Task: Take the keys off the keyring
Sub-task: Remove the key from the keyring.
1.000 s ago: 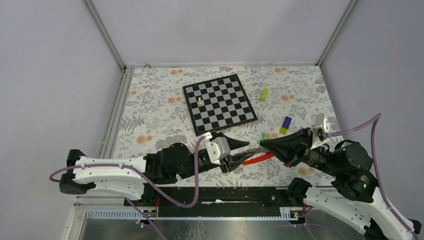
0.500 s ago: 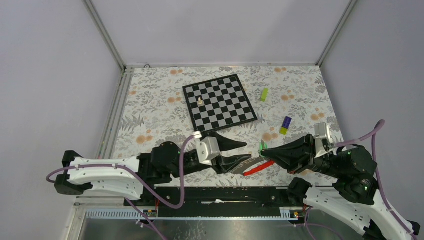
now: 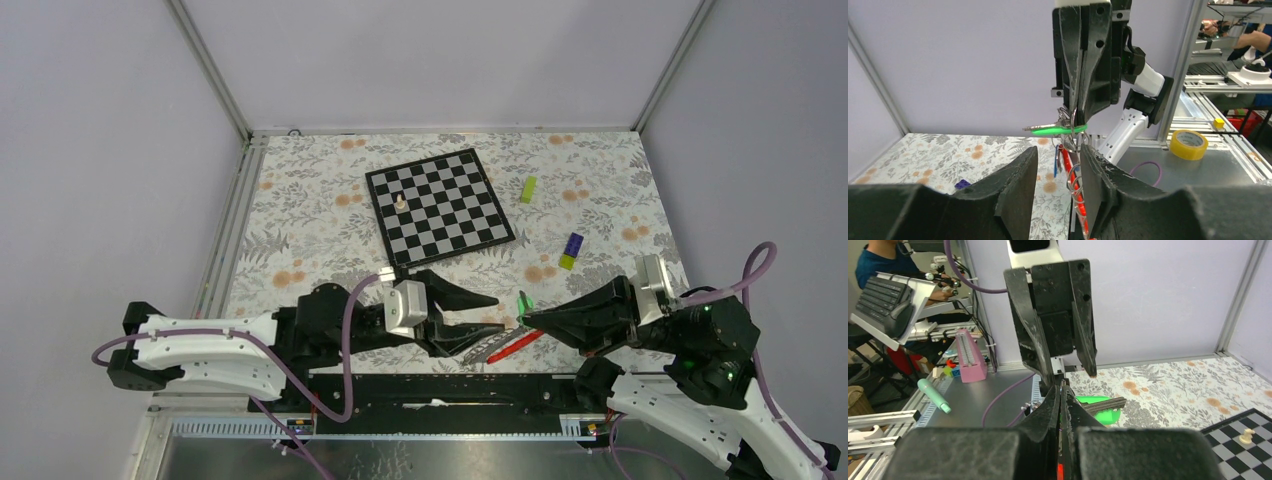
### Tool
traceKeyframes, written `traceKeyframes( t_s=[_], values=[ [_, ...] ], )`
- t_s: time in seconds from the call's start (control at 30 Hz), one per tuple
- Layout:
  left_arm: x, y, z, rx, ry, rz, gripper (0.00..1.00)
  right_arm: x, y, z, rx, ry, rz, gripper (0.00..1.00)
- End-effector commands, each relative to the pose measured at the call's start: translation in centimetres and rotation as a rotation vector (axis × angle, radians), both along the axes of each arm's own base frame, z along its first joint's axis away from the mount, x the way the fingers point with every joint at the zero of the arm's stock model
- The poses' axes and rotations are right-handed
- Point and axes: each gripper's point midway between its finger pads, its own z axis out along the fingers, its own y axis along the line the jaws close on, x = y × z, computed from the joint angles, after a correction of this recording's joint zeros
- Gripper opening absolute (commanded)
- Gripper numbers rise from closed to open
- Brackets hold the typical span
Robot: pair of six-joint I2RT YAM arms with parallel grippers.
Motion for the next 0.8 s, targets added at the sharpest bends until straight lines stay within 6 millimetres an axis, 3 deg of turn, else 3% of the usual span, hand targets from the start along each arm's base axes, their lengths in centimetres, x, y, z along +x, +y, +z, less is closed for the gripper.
traceKeyframes(
  t_s=[0.0, 0.53, 0.77],
  values=[
    [-1.6, -0.4, 1.1, -0.034, -0.012, -0.087, 0.42, -1.4, -0.1, 2.7, 0.086, -0.061, 0.072, 0.0],
    [-2.3, -1.5, 1.2, -0.029, -0.019, -0.132, 0.39, -2.4, 0.4, 2.3, 0.06, -0.052, 0.148, 0.0],
    [-2.1, -1.6, 1.3, -0.033, -0.015, -0.118, 0.46, -2.9, 0.6, 2.0, 0.045, -0.042, 0.183, 0.0]
  ],
)
